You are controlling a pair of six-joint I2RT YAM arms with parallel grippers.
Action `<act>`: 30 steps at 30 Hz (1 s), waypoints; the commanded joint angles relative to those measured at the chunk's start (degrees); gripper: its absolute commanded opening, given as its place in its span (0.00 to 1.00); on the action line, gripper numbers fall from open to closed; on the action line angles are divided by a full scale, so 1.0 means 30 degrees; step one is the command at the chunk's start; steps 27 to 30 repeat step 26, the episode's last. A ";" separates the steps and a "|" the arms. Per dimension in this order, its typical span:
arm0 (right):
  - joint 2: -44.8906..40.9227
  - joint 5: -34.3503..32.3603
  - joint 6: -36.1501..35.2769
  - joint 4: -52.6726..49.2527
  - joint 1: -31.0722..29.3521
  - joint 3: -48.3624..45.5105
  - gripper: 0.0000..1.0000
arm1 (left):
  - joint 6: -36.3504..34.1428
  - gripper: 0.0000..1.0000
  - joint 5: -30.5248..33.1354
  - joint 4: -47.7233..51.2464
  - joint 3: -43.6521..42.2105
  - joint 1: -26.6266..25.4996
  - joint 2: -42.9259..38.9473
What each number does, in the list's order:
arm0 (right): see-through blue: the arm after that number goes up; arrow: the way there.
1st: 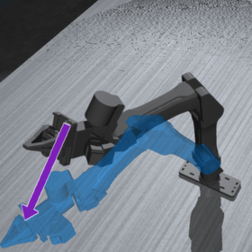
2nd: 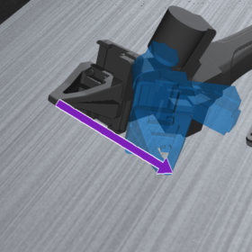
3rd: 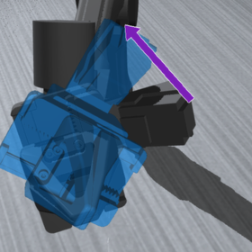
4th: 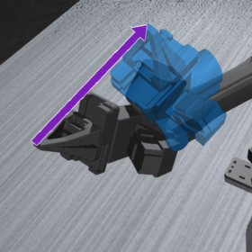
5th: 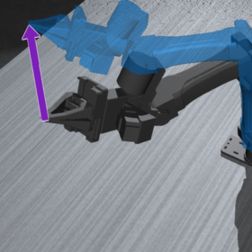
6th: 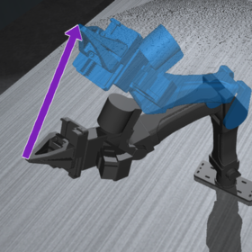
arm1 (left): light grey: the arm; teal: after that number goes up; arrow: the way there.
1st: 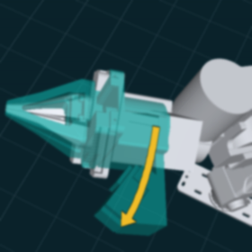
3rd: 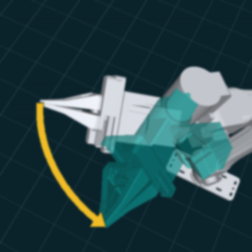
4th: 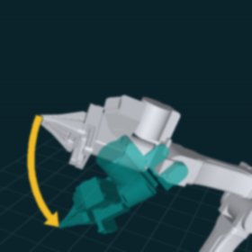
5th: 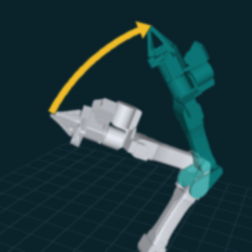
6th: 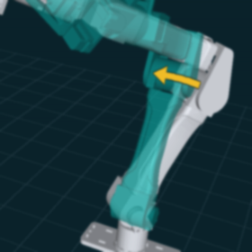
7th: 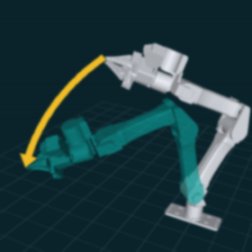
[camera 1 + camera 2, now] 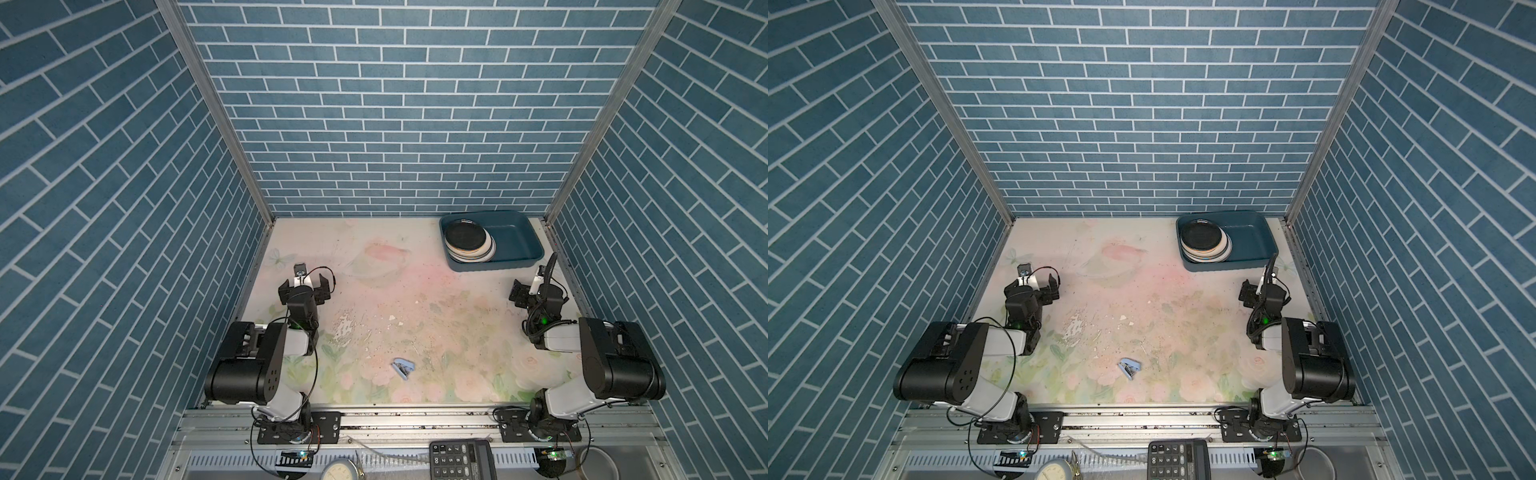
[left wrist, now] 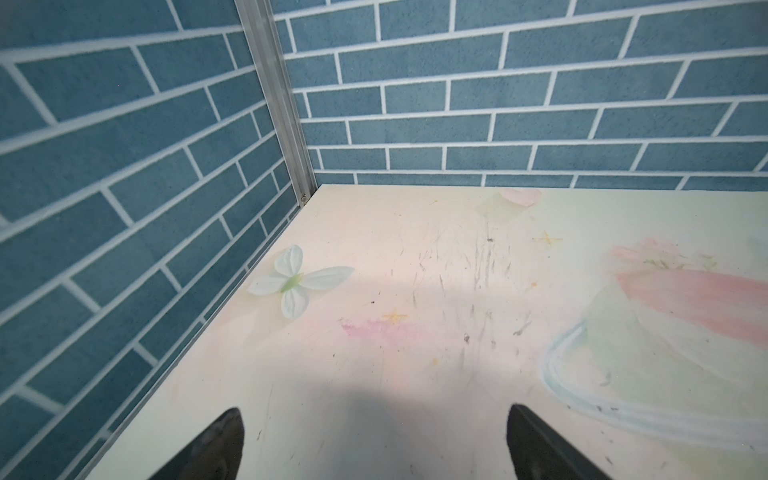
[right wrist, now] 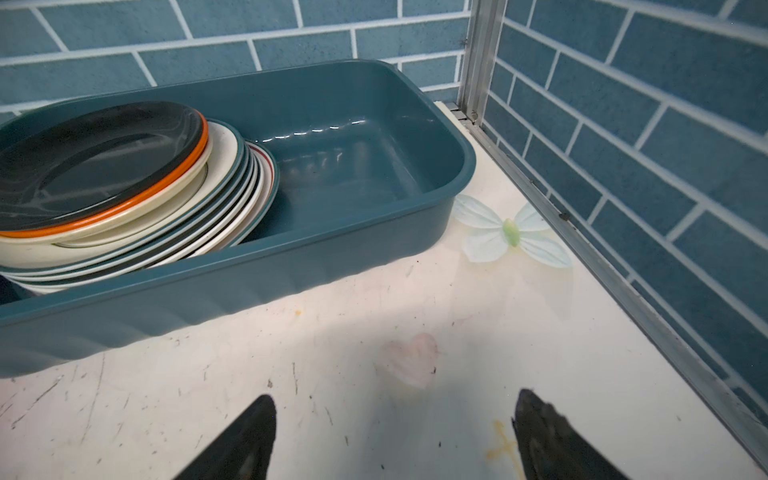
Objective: Place the plates into the plastic bin on the countertop
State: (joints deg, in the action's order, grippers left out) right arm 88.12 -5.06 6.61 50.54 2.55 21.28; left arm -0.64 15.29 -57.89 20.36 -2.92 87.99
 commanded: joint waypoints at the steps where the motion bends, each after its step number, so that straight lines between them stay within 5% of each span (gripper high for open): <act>1: 0.0118 0.0617 -0.0942 0.0069 0.0059 0.0233 0.89 | -0.0192 1.00 -0.0262 0.2035 0.0141 -0.0047 -0.0192; 3: 0.0066 0.0499 -0.0969 0.0038 0.0059 0.0232 0.99 | -0.0203 1.00 -0.0257 0.2022 0.0142 -0.0057 -0.0177; 30: 0.0086 0.0836 -0.1120 -0.0271 0.0041 0.0393 0.99 | -0.0198 1.00 -0.0291 0.1862 0.0082 -0.0062 -0.0177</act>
